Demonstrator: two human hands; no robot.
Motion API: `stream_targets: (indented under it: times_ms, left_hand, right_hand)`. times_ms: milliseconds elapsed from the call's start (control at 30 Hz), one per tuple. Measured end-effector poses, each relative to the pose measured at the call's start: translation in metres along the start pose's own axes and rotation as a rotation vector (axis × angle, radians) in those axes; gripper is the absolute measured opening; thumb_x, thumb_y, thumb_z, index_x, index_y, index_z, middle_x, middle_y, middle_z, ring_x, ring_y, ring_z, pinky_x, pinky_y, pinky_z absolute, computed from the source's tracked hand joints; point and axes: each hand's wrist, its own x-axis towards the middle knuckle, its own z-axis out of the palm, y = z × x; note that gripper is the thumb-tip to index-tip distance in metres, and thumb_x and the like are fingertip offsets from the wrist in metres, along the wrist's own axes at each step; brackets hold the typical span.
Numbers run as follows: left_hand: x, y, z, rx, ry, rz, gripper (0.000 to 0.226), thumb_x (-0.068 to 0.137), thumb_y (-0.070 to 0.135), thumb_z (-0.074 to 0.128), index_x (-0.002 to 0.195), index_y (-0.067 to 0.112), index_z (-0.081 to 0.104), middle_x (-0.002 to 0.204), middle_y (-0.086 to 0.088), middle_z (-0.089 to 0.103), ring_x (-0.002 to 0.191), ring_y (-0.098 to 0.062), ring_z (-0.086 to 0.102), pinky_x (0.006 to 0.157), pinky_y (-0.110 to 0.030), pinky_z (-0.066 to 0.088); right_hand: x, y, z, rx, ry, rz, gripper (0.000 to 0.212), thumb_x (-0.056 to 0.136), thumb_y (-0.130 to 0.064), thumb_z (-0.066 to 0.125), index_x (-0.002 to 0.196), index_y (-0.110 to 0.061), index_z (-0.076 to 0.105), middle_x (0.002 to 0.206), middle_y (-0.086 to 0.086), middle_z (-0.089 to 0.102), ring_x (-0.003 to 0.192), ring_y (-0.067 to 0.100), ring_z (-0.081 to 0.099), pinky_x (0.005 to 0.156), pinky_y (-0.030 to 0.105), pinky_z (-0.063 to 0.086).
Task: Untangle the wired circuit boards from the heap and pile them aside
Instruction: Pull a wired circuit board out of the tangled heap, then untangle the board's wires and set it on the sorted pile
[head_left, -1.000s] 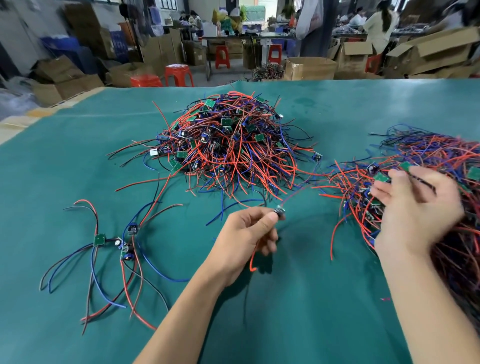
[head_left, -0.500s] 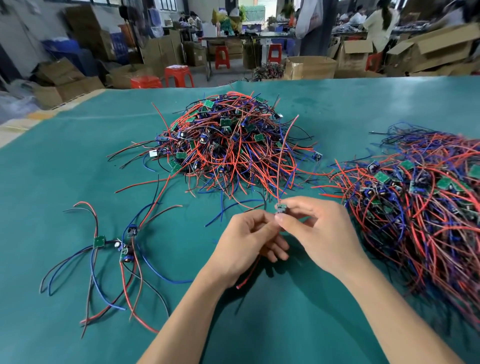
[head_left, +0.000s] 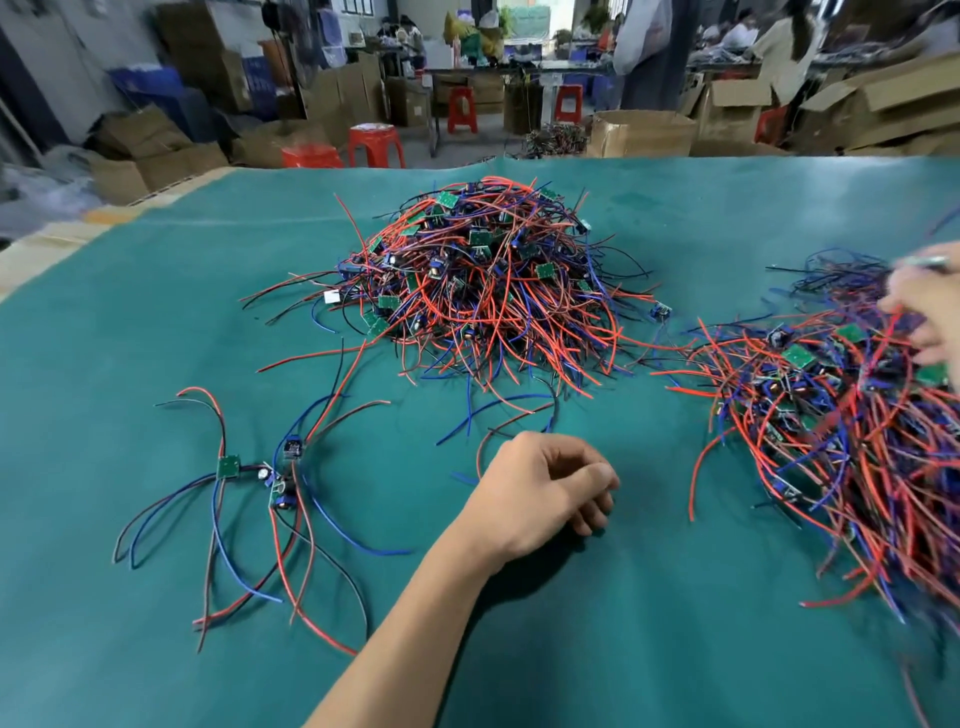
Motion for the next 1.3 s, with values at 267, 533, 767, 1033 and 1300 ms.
stream_targets:
  times_ms: [267, 533, 767, 1033, 1300]
  left_hand:
    - [0.002, 0.003, 0.001, -0.028, 0.075, -0.019, 0.014, 0.096, 0.001, 0.054, 0.091, -0.006, 0.065, 0.072, -0.011, 0.067, 0.055, -0.018, 0.061, 0.052, -0.025, 0.052]
    - [0.001, 0.003, 0.000, -0.040, 0.096, -0.016, 0.015, 0.095, -0.003, 0.051, 0.094, -0.008, 0.065, 0.072, -0.011, 0.066, 0.056, -0.016, 0.060, 0.055, -0.021, 0.051]
    - [0.002, 0.002, 0.000, -0.037, 0.102, -0.021, 0.016, 0.094, -0.003, 0.050, 0.092, -0.005, 0.066, 0.072, -0.009, 0.066, 0.056, -0.016, 0.061, 0.055, -0.022, 0.052]
    - [0.002, 0.003, -0.001, -0.084, 0.115, -0.022, 0.015, 0.094, -0.005, 0.050, 0.098, -0.007, 0.064, 0.076, -0.014, 0.066, 0.058, -0.020, 0.060, 0.056, -0.023, 0.052]
    - [0.005, 0.006, -0.003, -0.300, 0.221, -0.027, 0.025, 0.096, -0.003, 0.051, 0.121, 0.001, 0.052, 0.090, -0.019, 0.065, 0.066, -0.025, 0.064, 0.061, -0.031, 0.056]
  right_hand:
    - [0.014, -0.037, 0.027, -0.708, -0.124, -0.166, 0.020, 0.073, -0.050, 0.065, 0.066, -0.033, 0.057, 0.079, 0.006, 0.074, 0.082, 0.036, 0.071, 0.076, 0.041, 0.058]
    - [-0.034, -0.070, 0.190, -0.630, -0.648, -0.291, 0.049, 0.097, -0.042, 0.062, 0.139, -0.020, 0.051, 0.139, 0.012, 0.052, 0.128, 0.034, 0.054, 0.101, 0.045, 0.049]
    - [-0.028, -0.066, 0.208, -0.530, -0.425, -0.200, 0.002, 0.090, -0.020, 0.071, 0.091, -0.020, 0.069, 0.110, 0.015, 0.066, 0.108, 0.039, 0.059, 0.082, 0.040, 0.049]
    - [-0.033, -0.078, 0.167, -0.351, -0.306, -0.117, 0.029, 0.088, -0.035, 0.073, 0.062, -0.026, 0.064, 0.087, 0.012, 0.072, 0.096, 0.038, 0.063, 0.074, 0.035, 0.047]
    - [-0.080, -0.061, 0.112, -0.075, -0.535, -0.015, 0.023, 0.085, -0.037, 0.075, 0.066, -0.022, 0.075, 0.060, 0.004, 0.069, 0.056, 0.018, 0.067, 0.056, 0.031, 0.051]
